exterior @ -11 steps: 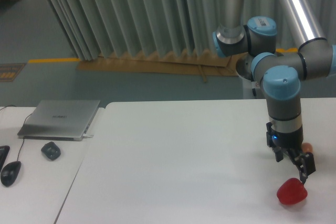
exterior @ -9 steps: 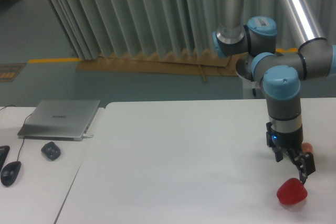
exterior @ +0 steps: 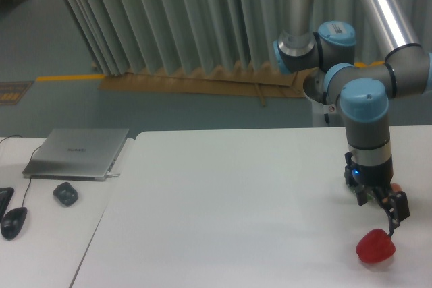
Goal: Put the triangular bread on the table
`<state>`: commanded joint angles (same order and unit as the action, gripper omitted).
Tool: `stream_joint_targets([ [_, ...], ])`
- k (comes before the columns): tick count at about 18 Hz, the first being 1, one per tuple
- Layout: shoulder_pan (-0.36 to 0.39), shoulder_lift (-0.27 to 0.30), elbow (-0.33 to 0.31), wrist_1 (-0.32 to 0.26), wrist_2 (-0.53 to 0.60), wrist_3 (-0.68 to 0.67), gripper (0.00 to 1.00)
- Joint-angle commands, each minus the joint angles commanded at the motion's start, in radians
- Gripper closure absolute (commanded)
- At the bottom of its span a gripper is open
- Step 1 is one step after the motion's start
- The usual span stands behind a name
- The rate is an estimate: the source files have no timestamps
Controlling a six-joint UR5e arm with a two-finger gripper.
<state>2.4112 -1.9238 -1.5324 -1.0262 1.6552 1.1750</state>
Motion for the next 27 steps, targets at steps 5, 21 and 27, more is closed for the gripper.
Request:
stream_joint_targets([
  [5,0.112,0.02,0.023,-0.055,-0.028,0.179,0.0],
  [21,0.345,-0.087,0.141,-0.037,-0.268,0.554,0.0],
  [27,0.338,-0.123,0.153,0.006,-0.209,0.548,0.0],
])
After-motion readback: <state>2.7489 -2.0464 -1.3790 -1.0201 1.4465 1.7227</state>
